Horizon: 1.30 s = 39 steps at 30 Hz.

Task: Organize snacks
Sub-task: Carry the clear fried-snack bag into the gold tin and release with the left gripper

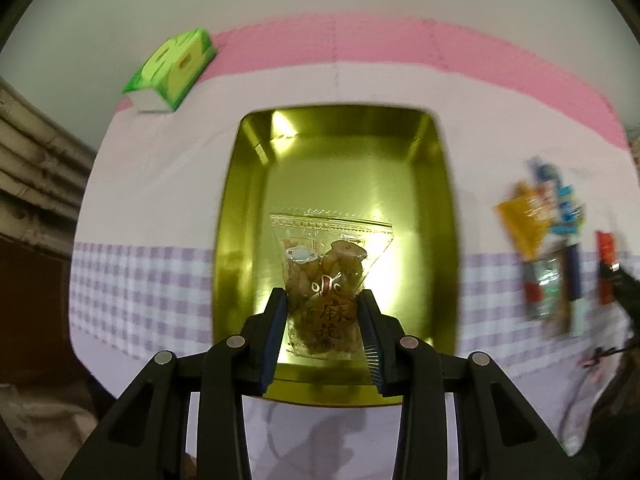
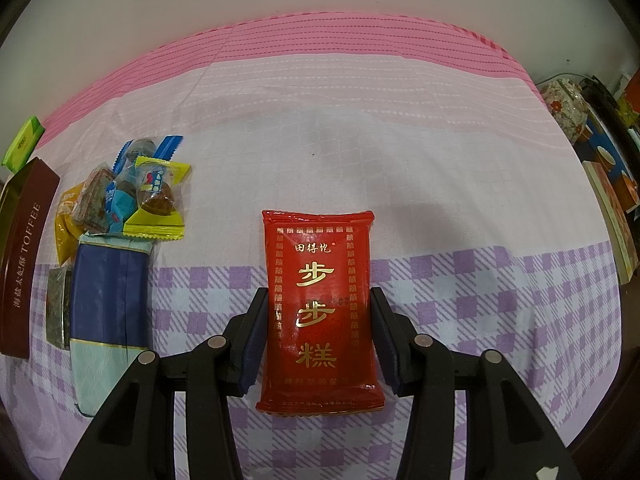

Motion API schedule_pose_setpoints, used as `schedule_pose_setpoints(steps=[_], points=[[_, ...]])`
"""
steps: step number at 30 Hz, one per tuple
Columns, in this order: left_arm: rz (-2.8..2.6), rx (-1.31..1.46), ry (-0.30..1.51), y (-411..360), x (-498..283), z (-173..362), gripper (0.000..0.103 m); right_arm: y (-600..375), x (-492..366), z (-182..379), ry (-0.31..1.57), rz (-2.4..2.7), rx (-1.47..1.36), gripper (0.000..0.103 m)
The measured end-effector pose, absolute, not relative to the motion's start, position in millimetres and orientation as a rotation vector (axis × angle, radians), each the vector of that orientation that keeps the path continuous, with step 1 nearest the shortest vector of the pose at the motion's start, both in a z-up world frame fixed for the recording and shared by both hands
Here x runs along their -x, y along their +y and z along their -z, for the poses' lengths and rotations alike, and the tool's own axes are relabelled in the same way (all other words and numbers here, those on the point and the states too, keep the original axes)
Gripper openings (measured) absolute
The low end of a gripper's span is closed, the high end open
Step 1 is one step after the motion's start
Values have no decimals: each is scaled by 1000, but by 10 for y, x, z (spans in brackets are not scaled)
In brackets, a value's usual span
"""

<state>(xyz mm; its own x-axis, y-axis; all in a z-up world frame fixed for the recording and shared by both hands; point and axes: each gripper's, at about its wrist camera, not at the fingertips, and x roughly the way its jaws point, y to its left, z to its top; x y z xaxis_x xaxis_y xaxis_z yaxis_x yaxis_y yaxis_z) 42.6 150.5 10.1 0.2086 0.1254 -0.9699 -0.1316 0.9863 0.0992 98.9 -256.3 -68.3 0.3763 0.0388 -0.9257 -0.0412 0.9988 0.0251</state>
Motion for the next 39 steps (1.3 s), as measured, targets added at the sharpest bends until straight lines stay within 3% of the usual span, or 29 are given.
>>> schedule_pose_setpoints(steps=[19,39], points=[[-219,-57,1431,1769,-360,454,37,-2556,-1025,685,1212,-35,-4,46],[-208,27,1294,1809,-275,360,39,-2551,-1080,692,1245,-35,6,42]])
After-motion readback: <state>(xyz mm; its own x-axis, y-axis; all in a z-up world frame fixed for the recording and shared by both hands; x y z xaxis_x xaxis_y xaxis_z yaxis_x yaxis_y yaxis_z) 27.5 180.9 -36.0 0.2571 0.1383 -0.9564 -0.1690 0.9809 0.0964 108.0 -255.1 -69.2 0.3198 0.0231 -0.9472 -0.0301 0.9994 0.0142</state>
